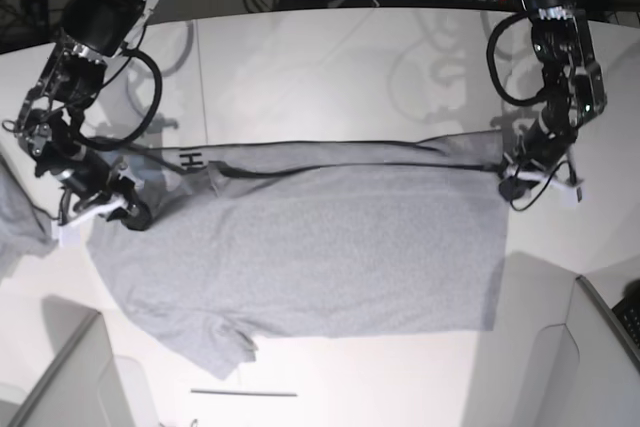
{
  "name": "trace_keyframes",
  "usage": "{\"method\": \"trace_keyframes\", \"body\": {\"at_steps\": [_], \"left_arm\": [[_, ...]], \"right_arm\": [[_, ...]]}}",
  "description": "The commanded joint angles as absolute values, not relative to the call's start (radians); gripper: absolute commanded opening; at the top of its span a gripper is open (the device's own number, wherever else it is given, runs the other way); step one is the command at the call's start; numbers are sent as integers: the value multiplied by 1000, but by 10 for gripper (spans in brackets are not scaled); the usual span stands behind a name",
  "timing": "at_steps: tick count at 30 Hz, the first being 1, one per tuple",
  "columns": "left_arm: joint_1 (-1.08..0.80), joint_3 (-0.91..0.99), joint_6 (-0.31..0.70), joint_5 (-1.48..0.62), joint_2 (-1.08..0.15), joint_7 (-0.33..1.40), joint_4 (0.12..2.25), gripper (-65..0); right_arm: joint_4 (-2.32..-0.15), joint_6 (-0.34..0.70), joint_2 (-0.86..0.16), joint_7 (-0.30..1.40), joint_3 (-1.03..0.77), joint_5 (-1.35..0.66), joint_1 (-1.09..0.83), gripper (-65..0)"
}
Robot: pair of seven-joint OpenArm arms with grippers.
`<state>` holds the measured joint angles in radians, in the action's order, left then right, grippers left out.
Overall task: Fold the T-shirt properly
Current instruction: 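Lift the shoulder edge with both grippers and fold it over the body, then lower the folded edge onto the shirt and open both grippers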
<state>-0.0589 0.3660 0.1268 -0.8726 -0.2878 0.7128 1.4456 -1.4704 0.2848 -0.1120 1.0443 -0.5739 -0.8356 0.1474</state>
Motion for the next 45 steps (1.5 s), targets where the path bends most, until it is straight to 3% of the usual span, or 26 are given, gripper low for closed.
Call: {"method": "trace_keyframes", "body": {"at_steps": [1,27,32,34,36,39,43,45], "left_arm": [[-38,364,131,-888,-302,694,1446,-650],[59,360,131,-888,-302,693,1328,-642],[91,360,131,-888,-302,691,1326,-342],[127,358,131,-888,-300,691,1323,-237],[154,358,131,-888,-300,691,1307,-165],[189,358,131,-888,-300,691,1293,-100],[171,369,131,-888,-305,693,1325,-94],[111,369,131,-889,-328,693,1385,-99]], "right_arm": [[-1481,291,-127,1009,-575,-863,176,-650],[-1477,291,-137,1000,-576,-750,179,-650],[-1477,291,-137,1000,-581,-748,179,-629],[-1477,291,-137,997,-582,-748,180,-489],[-1477,291,-137,960,-584,-748,180,-411],[-1478,291,-142,900,-584,-746,170,-422],[-1520,283,-165,860,-602,-743,119,-438],[-1549,222,-185,855,-604,-743,87,-447]]}}
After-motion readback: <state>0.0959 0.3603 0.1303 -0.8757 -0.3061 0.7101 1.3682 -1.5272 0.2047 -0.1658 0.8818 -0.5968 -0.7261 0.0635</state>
